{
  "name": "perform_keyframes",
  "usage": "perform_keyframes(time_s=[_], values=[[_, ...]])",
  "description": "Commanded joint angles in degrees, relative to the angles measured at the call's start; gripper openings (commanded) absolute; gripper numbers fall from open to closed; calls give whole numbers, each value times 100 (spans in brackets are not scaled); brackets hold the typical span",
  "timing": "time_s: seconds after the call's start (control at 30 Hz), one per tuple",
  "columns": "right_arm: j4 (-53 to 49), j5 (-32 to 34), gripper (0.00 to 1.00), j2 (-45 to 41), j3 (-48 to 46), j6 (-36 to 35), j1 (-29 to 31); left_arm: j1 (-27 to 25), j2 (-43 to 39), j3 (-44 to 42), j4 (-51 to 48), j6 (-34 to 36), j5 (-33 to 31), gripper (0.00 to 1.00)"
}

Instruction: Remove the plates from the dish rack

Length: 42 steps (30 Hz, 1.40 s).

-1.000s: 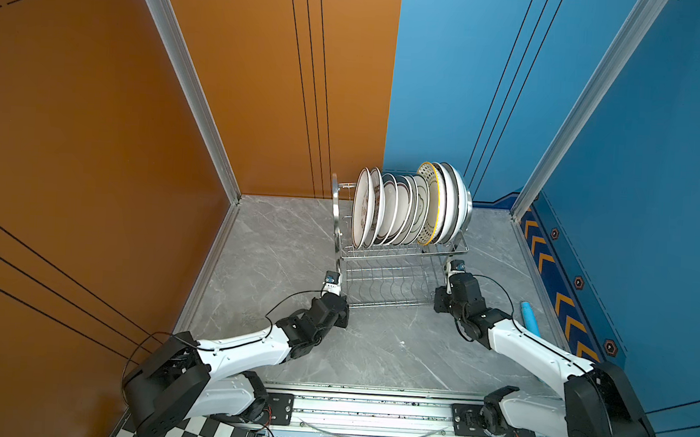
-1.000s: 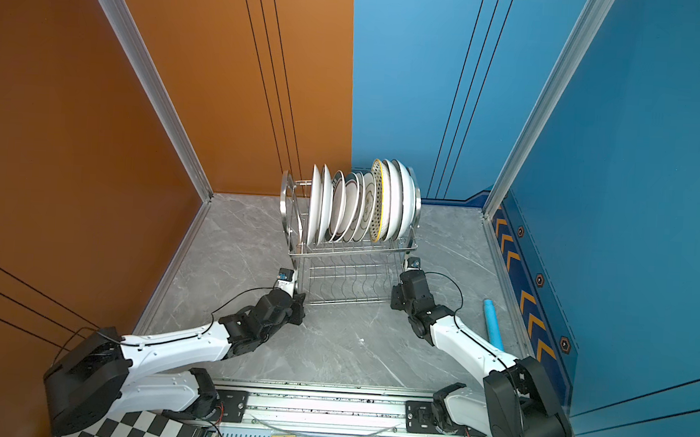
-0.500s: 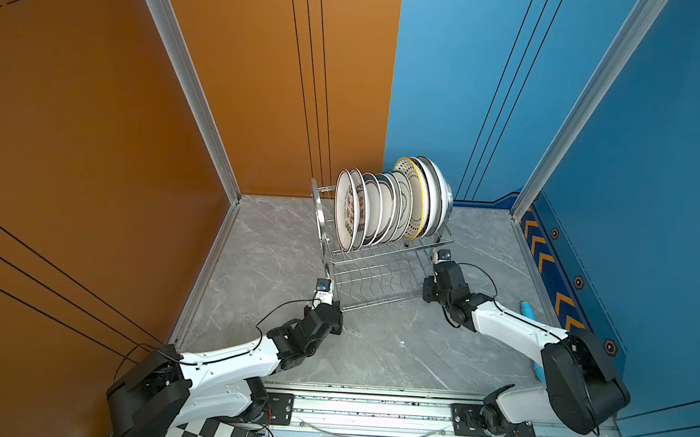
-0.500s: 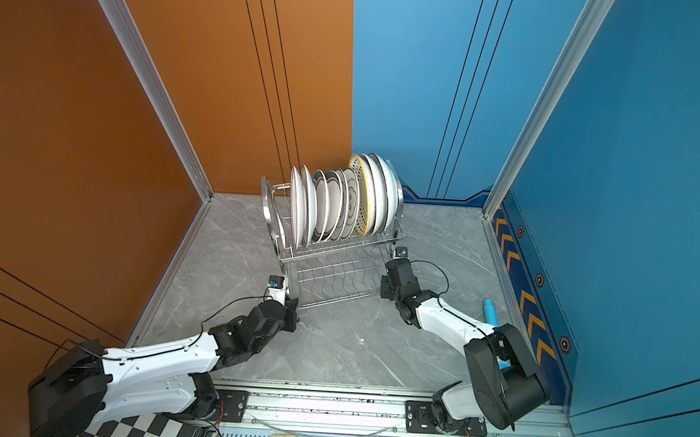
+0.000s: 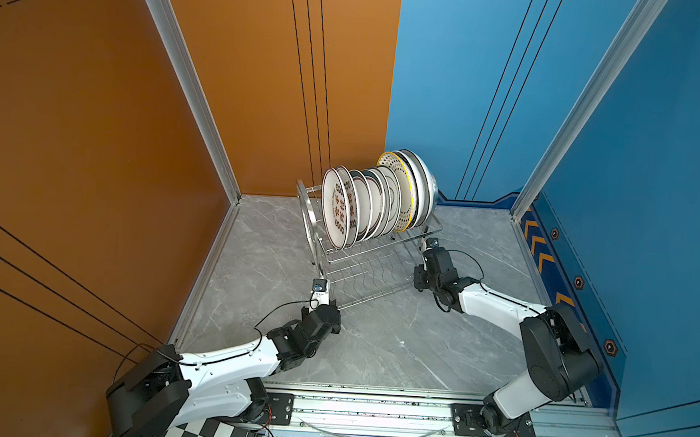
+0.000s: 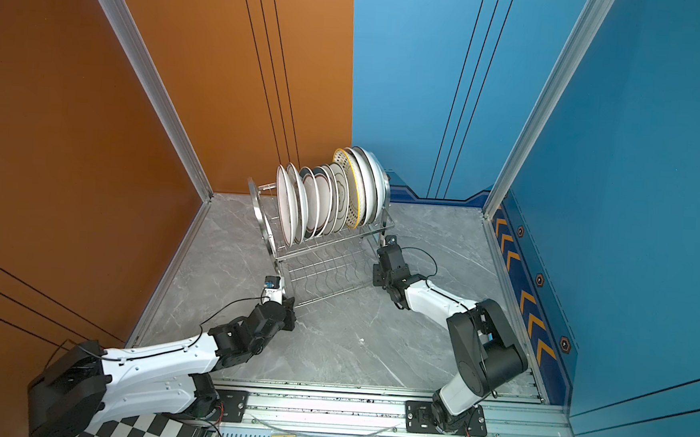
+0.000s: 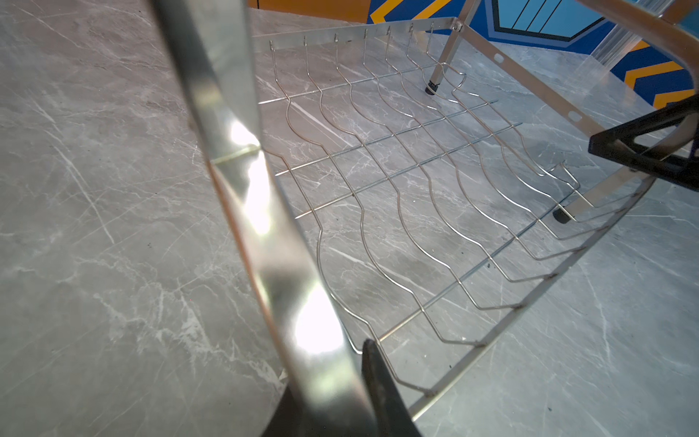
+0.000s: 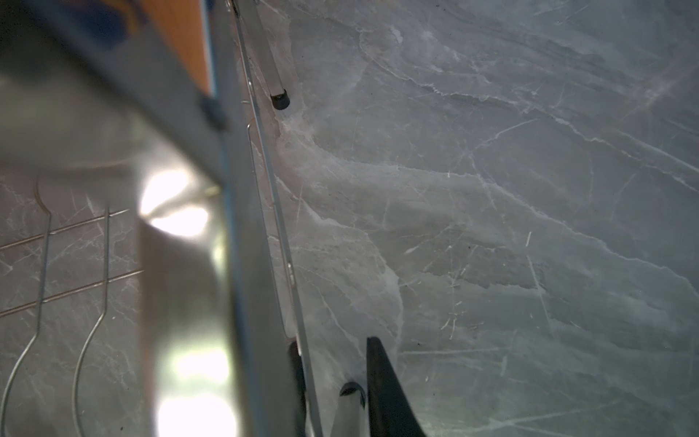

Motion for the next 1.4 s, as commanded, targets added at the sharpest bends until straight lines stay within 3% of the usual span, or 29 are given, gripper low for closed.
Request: perform_keyframes(time_s=[0.0,0.3,0.53,0.7,0.9,1.07,1.13,1.37], values=[[219,-1027,20,434,179,1008,161,-117,327,-184,-908,-392,542,6],[230,-1222,21,877,594,932,82,-123,680,-67,-701,-454,598,6],[264,-1257,22,1034,762,920,143,-152,469,-174,-772,-509,422,10],[282,-1204,26,1047,795,885,130,-132,282,-228,-889,-583,262,26],[212,-1242,31,1018,928,867,117,-102,76,-266,-997,-609,96,37],[176,-1273,39,951,984,849,117,-83,-290,-347,-1211,-619,-149,58],[166,-1274,43,914,982,849,117,-55,-453,-391,-1233,-540,-205,62],[59,-1123,69,610,838,849,117,36,-1242,-586,-1421,-274,-256,79]])
